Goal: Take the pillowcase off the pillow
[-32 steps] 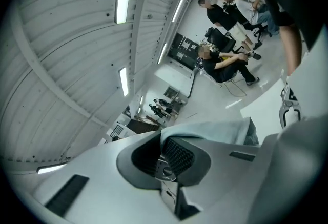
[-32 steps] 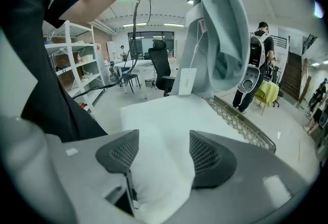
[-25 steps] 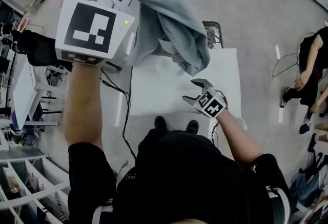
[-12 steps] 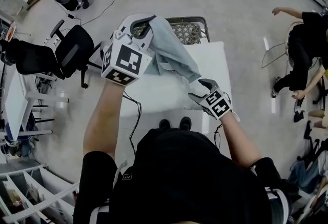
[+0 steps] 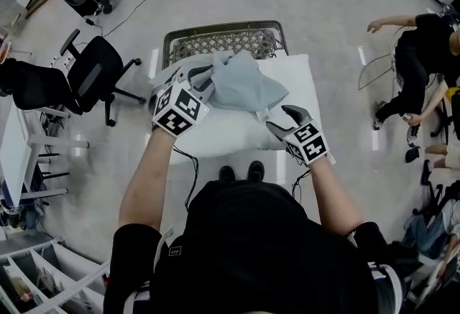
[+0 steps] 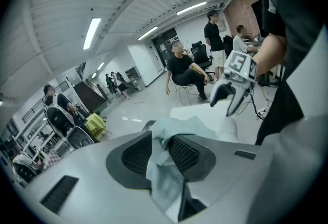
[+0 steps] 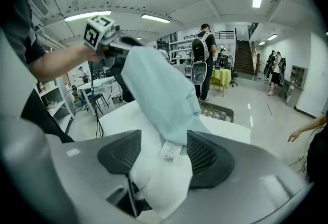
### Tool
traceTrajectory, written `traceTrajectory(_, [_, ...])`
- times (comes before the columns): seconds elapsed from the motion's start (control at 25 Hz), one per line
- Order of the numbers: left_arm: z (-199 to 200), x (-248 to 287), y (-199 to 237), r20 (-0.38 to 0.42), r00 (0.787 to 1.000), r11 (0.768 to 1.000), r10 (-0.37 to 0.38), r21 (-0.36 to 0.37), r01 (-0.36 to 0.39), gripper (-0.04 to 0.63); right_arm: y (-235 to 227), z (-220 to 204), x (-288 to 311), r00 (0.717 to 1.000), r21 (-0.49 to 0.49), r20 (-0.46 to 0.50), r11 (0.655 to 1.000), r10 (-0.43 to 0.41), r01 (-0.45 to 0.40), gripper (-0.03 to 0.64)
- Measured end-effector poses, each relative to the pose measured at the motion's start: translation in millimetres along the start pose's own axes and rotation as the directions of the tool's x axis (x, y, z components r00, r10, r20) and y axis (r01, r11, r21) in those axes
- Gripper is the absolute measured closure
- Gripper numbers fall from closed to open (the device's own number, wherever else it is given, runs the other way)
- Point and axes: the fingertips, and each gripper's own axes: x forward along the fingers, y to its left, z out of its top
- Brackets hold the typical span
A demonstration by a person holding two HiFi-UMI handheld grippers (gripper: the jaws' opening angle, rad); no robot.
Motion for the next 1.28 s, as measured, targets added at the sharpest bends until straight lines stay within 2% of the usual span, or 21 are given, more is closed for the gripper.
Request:
traceTrajectory(0.2, [-72,-6,-51,-0.069,0.985,0.982,-0.161,-0.112,0.153,0.469,-10,19,-15,0.991,0.149,0.107,0.987,-0.079,0.063,0.370])
traceTrajectory(0.28, [-91,-15,-61,-0.059,0.981,0.972,-0.187,-0.155,0.176,0.466,-11,28,-23,0.982,0.226,0.155,0.972,-0.105,0.068,0.394])
traceTrajectory(0.36, [-100,-26,-64,-0.028,0.983,0.965,-0.181,-0.195,0.172,0.466,-9,37,-30,0.973,0.278,0.193,0.958,-0.128,0.071,0.411])
traceTrajectory(0.52, [-97,-49,-64,0.066,0.991,0.956,-0.113,-0.266,0.126,0.466,1,55,-49,0.951,0.324,0.258,0.943,-0.169,0.080,0.451])
traceTrajectory(0.72, [-69,-73,-56,0.174,0.985,0.947,-0.019,-0.313,0.073,0.481,20,79,-75,0.928,0.347,0.336,0.937,-0.160,0.036,0.494])
traceTrajectory(0.96, [-16,-104,-60,0.294,0.949,0.905,0.112,-0.425,0.025,0.542,33,100,-119,0.897,0.308,0.427,0.951,-0.112,-0.028,0.541])
traceTrajectory(1.16, [6,-131,-69,0.341,0.912,0.845,0.229,-0.535,-0.012,0.579,47,108,-150,0.866,0.245,0.497,0.966,-0.055,-0.079,0.592])
traceTrajectory(1.28, [12,-137,-80,0.332,0.907,0.841,0.260,-0.539,-0.043,0.584,54,108,-164,0.853,0.205,0.521,0.974,-0.027,-0.094,0.606])
